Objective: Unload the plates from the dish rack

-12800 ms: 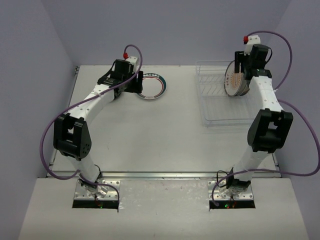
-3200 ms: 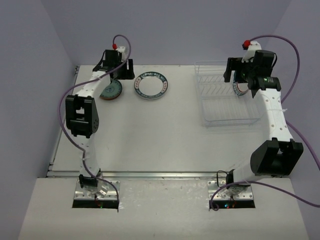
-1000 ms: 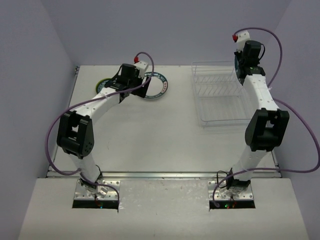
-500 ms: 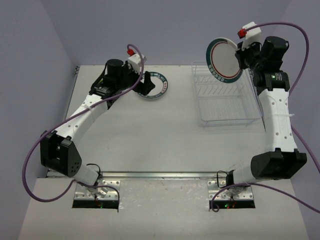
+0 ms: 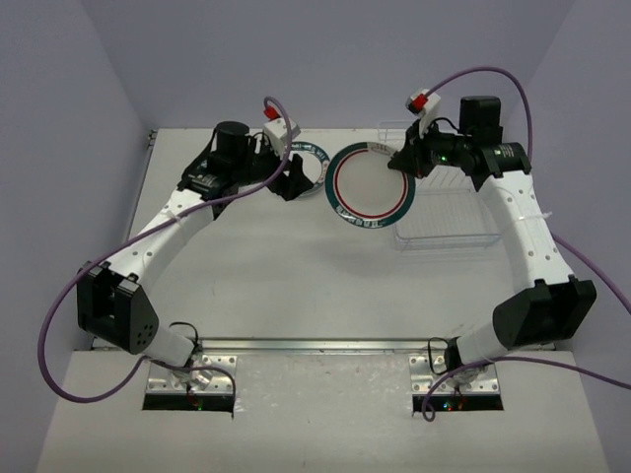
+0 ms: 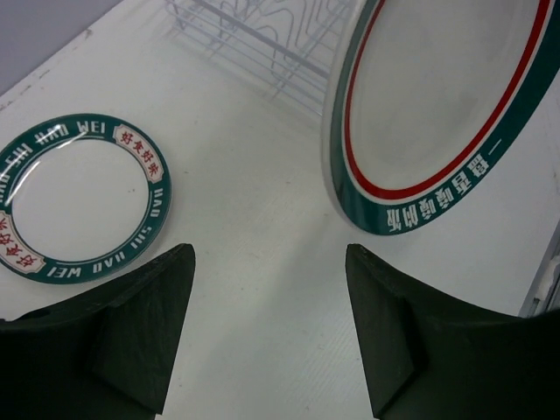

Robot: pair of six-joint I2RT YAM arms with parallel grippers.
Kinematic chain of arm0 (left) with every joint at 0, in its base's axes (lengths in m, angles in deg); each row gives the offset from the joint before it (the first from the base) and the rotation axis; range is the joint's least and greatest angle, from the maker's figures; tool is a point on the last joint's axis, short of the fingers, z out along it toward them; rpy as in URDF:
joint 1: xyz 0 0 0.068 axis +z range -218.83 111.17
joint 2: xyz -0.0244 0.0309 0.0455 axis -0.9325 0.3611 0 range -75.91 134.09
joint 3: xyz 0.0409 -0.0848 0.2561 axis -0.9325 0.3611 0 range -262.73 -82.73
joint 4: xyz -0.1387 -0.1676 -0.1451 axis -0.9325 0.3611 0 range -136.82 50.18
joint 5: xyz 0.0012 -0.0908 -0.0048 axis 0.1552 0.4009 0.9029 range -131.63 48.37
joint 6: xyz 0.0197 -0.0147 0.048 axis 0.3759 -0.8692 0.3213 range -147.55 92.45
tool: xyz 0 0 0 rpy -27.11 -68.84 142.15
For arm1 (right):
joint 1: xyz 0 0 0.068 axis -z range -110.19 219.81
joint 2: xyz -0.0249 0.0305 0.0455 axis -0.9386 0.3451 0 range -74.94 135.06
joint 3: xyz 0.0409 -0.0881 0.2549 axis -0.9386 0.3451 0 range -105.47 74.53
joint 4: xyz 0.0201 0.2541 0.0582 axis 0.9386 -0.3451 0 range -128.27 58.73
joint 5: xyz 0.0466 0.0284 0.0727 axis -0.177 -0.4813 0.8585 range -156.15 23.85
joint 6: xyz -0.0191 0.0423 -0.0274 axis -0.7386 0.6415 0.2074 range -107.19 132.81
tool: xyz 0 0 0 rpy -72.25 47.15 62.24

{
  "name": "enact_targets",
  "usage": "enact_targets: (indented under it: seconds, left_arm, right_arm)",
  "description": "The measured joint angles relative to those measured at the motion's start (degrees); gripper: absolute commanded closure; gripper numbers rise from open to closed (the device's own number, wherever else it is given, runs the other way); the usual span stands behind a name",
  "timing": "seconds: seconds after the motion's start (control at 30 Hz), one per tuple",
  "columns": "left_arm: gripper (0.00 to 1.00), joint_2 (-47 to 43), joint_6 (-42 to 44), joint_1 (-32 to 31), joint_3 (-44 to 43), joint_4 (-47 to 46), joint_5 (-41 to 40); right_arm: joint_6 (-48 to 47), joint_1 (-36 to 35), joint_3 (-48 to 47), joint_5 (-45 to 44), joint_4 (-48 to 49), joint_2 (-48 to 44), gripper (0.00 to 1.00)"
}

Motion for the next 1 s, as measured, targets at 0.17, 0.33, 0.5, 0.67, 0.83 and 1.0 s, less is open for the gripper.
enact_targets:
  seconds: [0.17, 0.33, 0.5, 0.67, 0.83, 1.0]
  left_arm:
    - [0.43, 0.4, 5.5, -5.3, -0.2, 4.8, -2.3]
    - [0.49, 2.1, 7.9, -8.8, -1.0, 8.0, -2.8]
    - [0.57, 3.5, 7.4, -9.0, -1.2, 8.6, -3.7]
    - [0.65, 4.8, 5.3, -9.0, -2.1, 8.1, -4.0]
    - [0.66, 6.0, 3.3, -9.0, -3.4, 7.6, -1.0]
    - [0.67, 6.7, 2.4, -9.0, -3.7, 7.5, 2.3]
  right_arm:
    - [-2.0, -3.8, 0.1, 0.8, -2.8, 1.3, 1.00]
    - [-4.4, -6.5, 1.7, -0.1, -3.8, 1.7, 1.00]
    - [-5.6, -7.3, 3.9, -0.2, -3.8, 1.5, 1.00]
    - [-6.9, -7.4, 7.3, -0.3, -3.4, 0.2, 1.00]
    - [-8.2, -7.9, 8.4, 0.0, -3.3, -1.0, 1.00]
    - [-8.5, -8.1, 9.3, 0.3, -2.3, -1.9, 1.00]
